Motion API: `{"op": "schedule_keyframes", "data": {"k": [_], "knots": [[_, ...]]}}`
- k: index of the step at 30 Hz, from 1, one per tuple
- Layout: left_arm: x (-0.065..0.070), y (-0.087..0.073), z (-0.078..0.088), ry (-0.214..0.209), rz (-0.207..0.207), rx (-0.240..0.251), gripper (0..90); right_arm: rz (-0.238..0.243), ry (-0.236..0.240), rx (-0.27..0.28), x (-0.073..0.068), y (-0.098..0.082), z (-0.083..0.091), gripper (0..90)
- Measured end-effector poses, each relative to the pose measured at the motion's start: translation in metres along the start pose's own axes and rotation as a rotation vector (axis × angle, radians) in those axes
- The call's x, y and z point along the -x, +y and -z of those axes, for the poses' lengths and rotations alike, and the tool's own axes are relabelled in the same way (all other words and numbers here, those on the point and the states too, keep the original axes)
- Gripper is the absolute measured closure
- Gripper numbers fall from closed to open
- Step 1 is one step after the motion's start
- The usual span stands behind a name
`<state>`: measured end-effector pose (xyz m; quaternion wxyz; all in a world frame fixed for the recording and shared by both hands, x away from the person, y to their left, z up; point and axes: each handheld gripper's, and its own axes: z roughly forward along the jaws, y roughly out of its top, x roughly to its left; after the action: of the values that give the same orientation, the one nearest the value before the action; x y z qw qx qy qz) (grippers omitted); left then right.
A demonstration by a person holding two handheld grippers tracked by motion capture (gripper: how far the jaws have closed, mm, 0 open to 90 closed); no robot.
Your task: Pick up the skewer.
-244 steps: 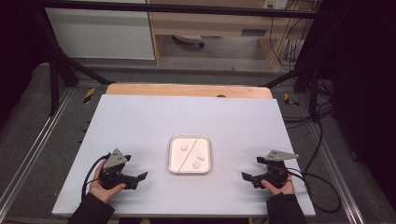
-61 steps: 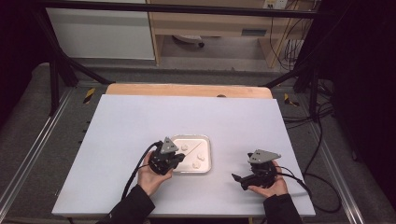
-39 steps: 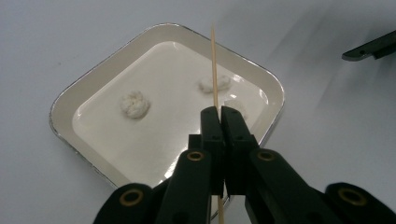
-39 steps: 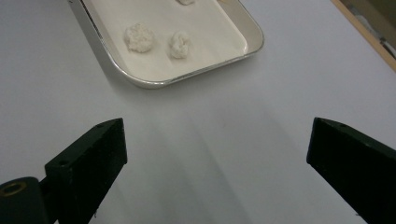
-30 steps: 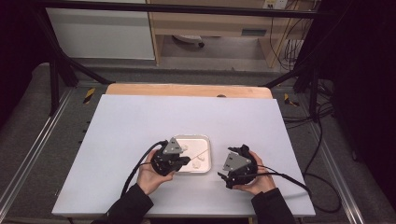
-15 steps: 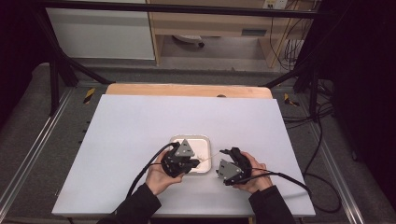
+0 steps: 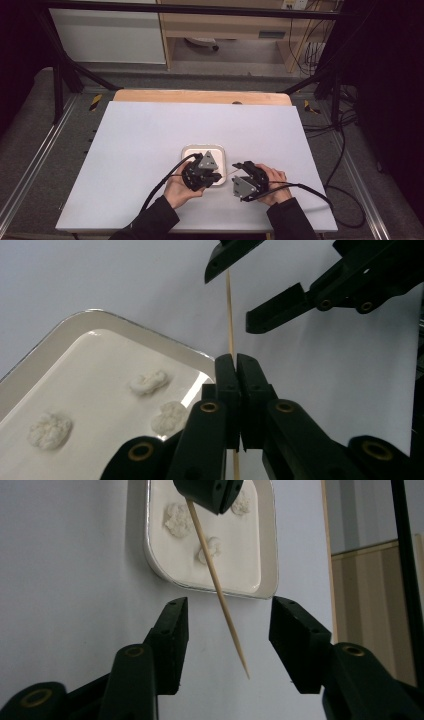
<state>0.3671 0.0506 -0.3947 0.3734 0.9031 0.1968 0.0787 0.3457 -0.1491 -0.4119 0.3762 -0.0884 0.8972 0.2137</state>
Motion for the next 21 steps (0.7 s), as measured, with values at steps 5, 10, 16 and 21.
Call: {"op": "schedule_keyframes", "data": {"k": [5, 10, 16, 21], "knots": [[0.0028, 0.0028, -0.0031, -0.015, -0.012, -0.005, 88.8, 0.050, 0.014, -0.003, -0.0018, 0.0008, -0.0005, 63.3], [0.0049, 0.0045, -0.0053, -0.022, -0.016, -0.001, 88.8, 0.098, 0.032, -0.003, -0.0027, 0.0005, -0.0014, 69.8], [0.0054, 0.0050, -0.0066, -0.030, -0.019, -0.010, 88.8, 0.155, 0.054, -0.006, -0.0036, -0.0003, -0.0020, 78.2], [0.0061, 0.0052, -0.0074, -0.033, -0.022, -0.014, 88.8, 0.185, 0.062, -0.011, -0.0044, -0.0004, -0.0019, 82.2]]}}
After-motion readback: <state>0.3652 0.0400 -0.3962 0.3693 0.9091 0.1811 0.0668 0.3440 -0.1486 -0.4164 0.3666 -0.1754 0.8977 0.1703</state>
